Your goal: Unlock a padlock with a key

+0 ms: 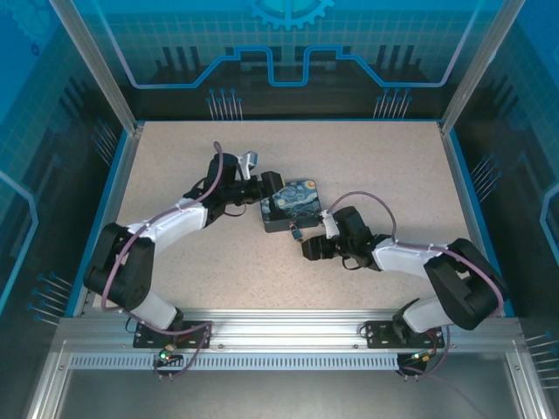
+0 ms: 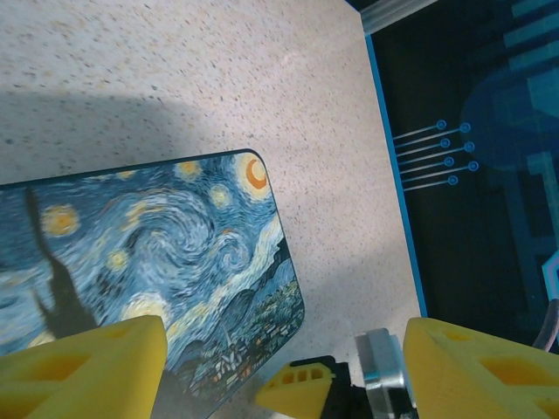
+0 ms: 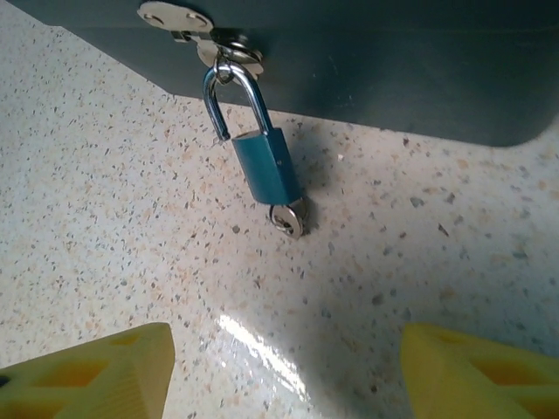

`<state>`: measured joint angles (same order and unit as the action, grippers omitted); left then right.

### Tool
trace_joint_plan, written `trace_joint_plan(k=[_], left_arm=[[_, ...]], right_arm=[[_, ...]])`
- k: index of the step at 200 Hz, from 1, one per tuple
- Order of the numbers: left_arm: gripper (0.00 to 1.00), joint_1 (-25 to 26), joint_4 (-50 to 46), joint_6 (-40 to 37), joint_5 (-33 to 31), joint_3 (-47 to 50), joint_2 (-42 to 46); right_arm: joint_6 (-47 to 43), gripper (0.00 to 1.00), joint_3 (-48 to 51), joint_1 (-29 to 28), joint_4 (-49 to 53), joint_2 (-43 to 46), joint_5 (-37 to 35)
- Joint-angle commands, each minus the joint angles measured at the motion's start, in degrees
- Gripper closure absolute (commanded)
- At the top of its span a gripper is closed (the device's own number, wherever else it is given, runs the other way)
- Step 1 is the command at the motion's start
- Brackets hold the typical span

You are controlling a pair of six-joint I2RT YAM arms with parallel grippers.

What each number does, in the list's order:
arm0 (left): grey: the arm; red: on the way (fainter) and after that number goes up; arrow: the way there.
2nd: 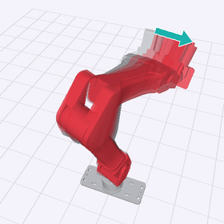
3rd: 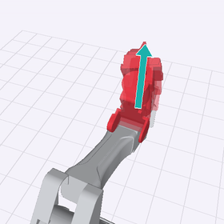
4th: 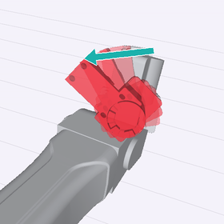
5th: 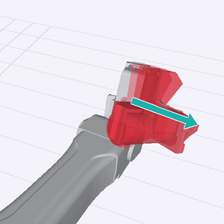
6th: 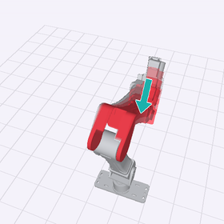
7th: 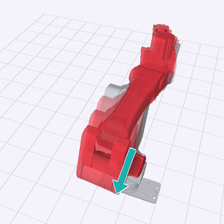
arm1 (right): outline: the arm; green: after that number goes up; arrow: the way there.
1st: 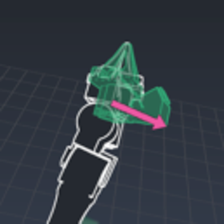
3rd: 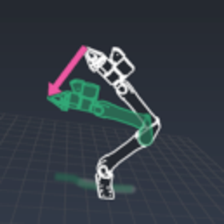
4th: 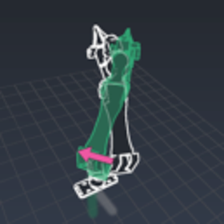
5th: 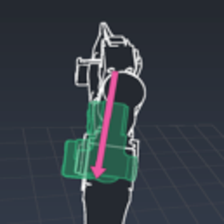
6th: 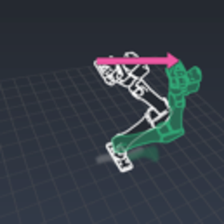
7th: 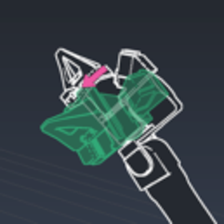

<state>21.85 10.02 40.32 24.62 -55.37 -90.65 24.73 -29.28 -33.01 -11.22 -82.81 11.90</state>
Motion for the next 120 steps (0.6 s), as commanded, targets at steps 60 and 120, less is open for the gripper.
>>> trace_joint_plan(k=[60,120], left_arm=[[0.31,-0.4,2.47,-1.8,6.64,-4.73,-10.12],[0.33,-0.43,1.87,-2.34,6.21,-4.91,-12.05]], right_arm=[[-1.15,0.45,-4.61,-0.75,-13.35,-9.85,1.13],[-1.12,0.58,-4.92,-0.83,-14.26,-12.99,1.0]])
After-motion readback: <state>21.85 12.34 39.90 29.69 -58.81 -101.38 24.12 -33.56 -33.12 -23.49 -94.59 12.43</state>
